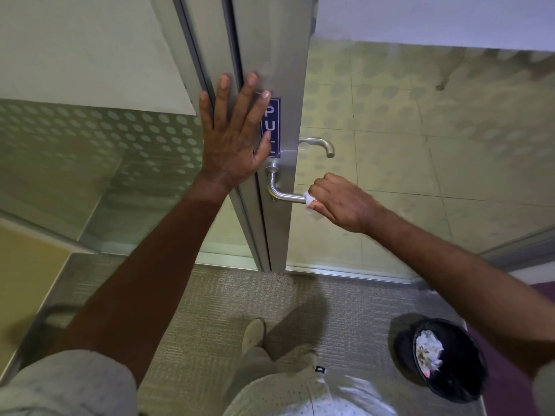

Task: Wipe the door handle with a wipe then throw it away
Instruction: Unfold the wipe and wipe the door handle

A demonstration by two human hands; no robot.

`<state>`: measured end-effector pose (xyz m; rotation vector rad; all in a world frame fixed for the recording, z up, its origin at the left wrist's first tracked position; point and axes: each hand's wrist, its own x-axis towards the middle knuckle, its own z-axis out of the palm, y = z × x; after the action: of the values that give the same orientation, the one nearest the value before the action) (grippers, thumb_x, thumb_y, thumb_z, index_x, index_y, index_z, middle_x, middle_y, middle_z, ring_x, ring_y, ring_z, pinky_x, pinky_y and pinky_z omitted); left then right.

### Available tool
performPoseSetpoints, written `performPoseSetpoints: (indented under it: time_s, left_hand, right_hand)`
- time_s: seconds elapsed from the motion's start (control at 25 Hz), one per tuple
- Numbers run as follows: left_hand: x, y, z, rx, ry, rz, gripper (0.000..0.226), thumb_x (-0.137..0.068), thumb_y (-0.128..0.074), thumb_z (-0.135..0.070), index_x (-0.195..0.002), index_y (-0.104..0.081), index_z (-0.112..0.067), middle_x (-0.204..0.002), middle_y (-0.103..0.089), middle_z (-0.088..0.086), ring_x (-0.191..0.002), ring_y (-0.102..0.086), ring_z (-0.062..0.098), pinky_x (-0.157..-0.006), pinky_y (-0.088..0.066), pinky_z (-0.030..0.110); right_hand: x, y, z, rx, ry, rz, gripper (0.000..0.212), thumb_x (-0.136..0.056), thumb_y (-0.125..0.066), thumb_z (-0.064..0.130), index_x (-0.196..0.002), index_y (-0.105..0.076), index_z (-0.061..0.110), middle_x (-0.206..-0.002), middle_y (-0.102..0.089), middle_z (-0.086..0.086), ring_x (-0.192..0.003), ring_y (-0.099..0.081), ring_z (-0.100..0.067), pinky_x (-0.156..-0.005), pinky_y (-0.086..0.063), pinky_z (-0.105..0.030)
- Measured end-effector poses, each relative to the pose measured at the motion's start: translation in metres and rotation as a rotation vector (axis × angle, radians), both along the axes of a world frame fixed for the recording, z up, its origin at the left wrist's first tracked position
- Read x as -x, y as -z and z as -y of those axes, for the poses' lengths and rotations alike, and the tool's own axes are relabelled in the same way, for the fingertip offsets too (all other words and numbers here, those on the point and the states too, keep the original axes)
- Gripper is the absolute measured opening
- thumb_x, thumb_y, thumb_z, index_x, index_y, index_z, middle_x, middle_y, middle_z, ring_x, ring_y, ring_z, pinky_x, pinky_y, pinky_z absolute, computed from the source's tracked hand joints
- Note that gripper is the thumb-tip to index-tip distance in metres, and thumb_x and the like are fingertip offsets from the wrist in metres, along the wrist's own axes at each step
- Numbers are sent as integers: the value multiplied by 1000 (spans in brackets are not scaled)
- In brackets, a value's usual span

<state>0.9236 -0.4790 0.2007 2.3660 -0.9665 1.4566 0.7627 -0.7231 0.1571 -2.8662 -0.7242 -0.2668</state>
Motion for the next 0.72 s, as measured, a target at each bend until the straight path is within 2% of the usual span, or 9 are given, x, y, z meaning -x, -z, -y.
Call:
performPoseSetpoints:
  time_s: [0.08,0.12,0.2,0.28,0.36,0.44,0.6,0.72]
  left_hand:
    - [-1,-2,0,-3,-3,3,75,-102,-52,-50,-165,-18,-25,-175,4,-4,-161,18,26,-128,12,54]
    - [-1,-2,0,-3,-6,3,75,-102,-52,-50,-165,-18,-24,-176,1,-3,-161,18,26,-128,13,54]
    - [0,-2,-1,2,-10,-2,74,-102,-53,-49,-164,-21,-23,-175,-11,3,-161,18,26,-128,13,54]
    - [1,-2,0,13,-5,-9,72,-102,-54,-48,-163,-23,-23,-169,-19,7,-162,15,27,-128,13,53]
    - [1,-2,0,7,-6,-1,71,-102,-53,-47,-162,-25,-22,-167,-24,9,-161,3,34,-129,13,53]
    - [1,-2,0,7,1,10,69,-102,-52,-47,-161,-26,-22,-166,-25,10,-155,-5,37,-129,13,53]
    - [1,-2,1,0,15,12,67,-103,-50,-46,-161,-27,-22,-166,-24,9,-154,-8,36,-129,13,52]
    - [3,-3,1,-7,28,6,67,-102,-52,-46,-160,-27,-22,-166,-25,8,-153,-10,38,-129,13,52]
  right_hand:
    - [11,11,-18,-231,204,-29,39,-111,-25,41,-103,-52,14,-98,-51,-5,-86,-41,-22,-79,-38,-36]
    - [14,15,-30,-406,337,-39,36,-111,-26,38,-104,-52,14,-99,-50,-5,-87,-42,-19,-78,-38,-35]
    - [12,17,-55,-853,632,-52,24,-111,-31,27,-104,-50,14,-97,-51,-3,-80,-44,-12,-72,-37,-30]
    - [9,13,-74,-1356,883,-142,20,-111,-36,25,-108,-53,15,-93,-55,1,-79,-51,-10,-67,-43,-27]
    - [10,7,-83,-1877,977,-267,20,-109,-41,27,-114,-58,17,-97,-62,0,-86,-62,-14,-68,-53,-28]
    - [14,0,-87,-2245,926,-301,17,-109,-43,21,-110,-60,16,-102,-67,-6,-89,-69,-19,-74,-60,-32]
    - [21,-7,-104,-2431,914,-265,21,-110,-43,19,-114,-61,11,-108,-73,-12,-92,-75,-22,-92,-59,-37]
    - [21,-9,-121,-2474,967,-238,31,-111,-39,24,-126,-60,8,-108,-73,-11,-83,-75,-15,-92,-59,-33]
